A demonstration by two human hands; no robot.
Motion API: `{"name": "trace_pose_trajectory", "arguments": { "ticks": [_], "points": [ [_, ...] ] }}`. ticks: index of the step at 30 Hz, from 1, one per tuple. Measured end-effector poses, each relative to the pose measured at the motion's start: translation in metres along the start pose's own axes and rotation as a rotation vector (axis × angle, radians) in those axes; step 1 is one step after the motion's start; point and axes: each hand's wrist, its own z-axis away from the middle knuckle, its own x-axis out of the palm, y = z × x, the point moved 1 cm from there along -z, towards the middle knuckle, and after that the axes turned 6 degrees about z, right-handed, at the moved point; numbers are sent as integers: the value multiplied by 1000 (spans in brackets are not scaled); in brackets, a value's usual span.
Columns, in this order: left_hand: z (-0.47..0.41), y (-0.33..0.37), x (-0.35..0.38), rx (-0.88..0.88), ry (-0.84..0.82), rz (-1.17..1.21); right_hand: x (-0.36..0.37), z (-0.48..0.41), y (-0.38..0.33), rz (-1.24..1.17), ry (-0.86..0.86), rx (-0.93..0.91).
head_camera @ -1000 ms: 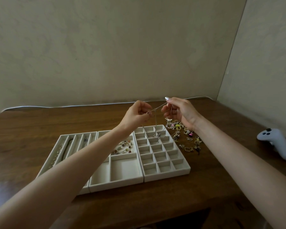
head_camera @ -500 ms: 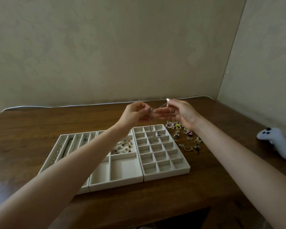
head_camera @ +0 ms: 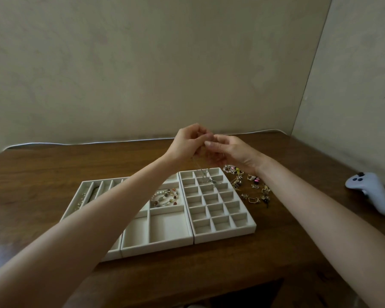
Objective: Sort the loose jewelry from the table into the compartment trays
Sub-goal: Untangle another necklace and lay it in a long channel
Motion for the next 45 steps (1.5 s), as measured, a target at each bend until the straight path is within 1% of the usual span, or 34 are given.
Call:
{"name": "trace_pose_trajectory", "arguments": {
  "ticks": [4,6,8,9,11,12,13,14,15,17,19,20,23,25,26,28,32,34,36,38,39,41,45],
  "points": [
    [-7,5,-5,73,54,-103,-5,-4,-5,5,148,-76],
    [-8,6,-8,65,46,-105,-10,-3,-12,11,169,-94],
    [-9,6,-12,49,14,-163,-13,-1,-18,12,166,-102],
    [-9,4,-14,50,-1,-239,-14,-1,-20,0,175,-97],
    [-10,-3,-21,80,0,-474,-19,-1,-24,-43,204,-79],
    [-9,-7,-24,89,22,-567,-23,-1,-25,-60,209,-77],
    [-8,-11,-28,80,53,-601,-26,-1,-25,-65,211,-83],
    [-7,-13,-31,56,84,-582,-30,0,-26,-51,215,-92],
    [-5,-15,-35,22,113,-512,-33,0,-26,-16,226,-100],
    [-4,-17,-40,-50,172,-270,-34,1,-24,126,281,-93],
    [-3,-16,-43,-123,227,-19,-31,1,-17,296,389,-76],
    [-2,-15,-42,-166,242,105,-29,0,-14,329,432,-75],
    [1,-15,-38,-301,217,490,-23,-2,-6,235,454,-81],
    [4,-14,-37,-349,178,616,-19,-2,-4,183,429,-75],
    [5,-13,-37,-357,161,620,-16,-1,-3,173,411,-69],
    [8,-13,-37,-361,137,543,-10,-1,-2,172,385,-56],
    [13,-15,-31,-299,189,160,1,-3,-4,118,384,-62],
    [14,-16,-27,-240,196,24,5,-4,-7,129,396,-94],
    [16,-17,-24,-207,153,-89,7,-3,-10,127,385,-86],
    [18,-17,-23,-223,100,-150,7,-2,-13,98,361,-65],
    [18,-16,-23,-244,78,-133,7,-2,-14,88,348,-63],
    [19,-15,-22,-310,41,5,8,-2,-15,99,324,-67],
    [18,-8,-17,-452,3,439,12,-4,-14,155,348,-43]
  ]
}}
